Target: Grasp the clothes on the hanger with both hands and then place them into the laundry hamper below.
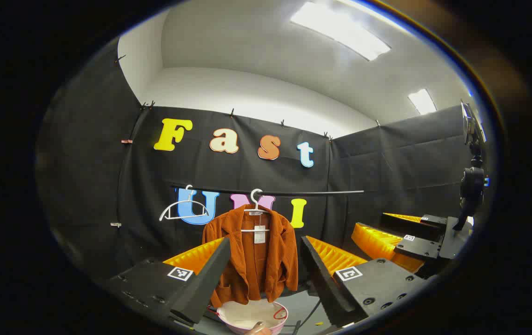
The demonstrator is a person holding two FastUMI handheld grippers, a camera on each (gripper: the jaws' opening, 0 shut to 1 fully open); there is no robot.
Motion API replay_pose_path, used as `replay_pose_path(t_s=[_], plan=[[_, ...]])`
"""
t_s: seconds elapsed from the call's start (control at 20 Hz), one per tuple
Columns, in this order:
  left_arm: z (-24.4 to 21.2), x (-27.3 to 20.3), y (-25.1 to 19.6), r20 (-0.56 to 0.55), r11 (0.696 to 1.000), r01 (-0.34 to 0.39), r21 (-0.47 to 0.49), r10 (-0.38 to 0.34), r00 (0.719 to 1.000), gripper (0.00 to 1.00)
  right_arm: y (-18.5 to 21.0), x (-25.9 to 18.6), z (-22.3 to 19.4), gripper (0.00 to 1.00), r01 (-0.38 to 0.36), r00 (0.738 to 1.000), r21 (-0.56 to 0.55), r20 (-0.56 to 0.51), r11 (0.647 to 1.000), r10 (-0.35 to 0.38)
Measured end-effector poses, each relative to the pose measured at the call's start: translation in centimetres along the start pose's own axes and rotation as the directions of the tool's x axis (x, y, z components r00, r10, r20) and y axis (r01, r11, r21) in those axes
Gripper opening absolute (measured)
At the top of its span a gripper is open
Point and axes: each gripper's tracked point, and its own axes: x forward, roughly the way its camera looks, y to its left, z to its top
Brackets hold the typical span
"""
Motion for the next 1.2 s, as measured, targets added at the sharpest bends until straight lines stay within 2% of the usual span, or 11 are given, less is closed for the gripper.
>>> replay_pose_path(t_s=[0.5, 0.75, 0.8, 1.2], plan=[[-0.8, 0.2, -0.5, -0.031, 0.998, 0.025, -0.049, -0.027, 0.999, 0.95, 0.5, 0.4, 0.1, 0.97, -0.024, 1.0, 0.012, -0.002, 1.0, 0.024], [-0.7, 0.5, 0.1, -0.034, 0.999, 0.021, -0.041, -0.023, 0.999, 0.95, 0.5, 0.7, 0.1, 0.95, -0.022, 1.0, 0.008, -0.004, 1.0, 0.022], [-0.7, 0.6, 0.0, -0.031, 0.999, 0.021, -0.041, -0.022, 0.999, 0.95, 0.5, 0.7, 0.1, 0.97, -0.022, 1.0, 0.005, -0.004, 1.0, 0.022], [-0.9, 0.8, 1.1, -0.033, 0.997, 0.056, -0.048, -0.058, 0.998, 0.95, 1.1, 0.7, 0.0, 0.97, 0.021, 1.0, -0.006, -0.009, 1.0, -0.021]])
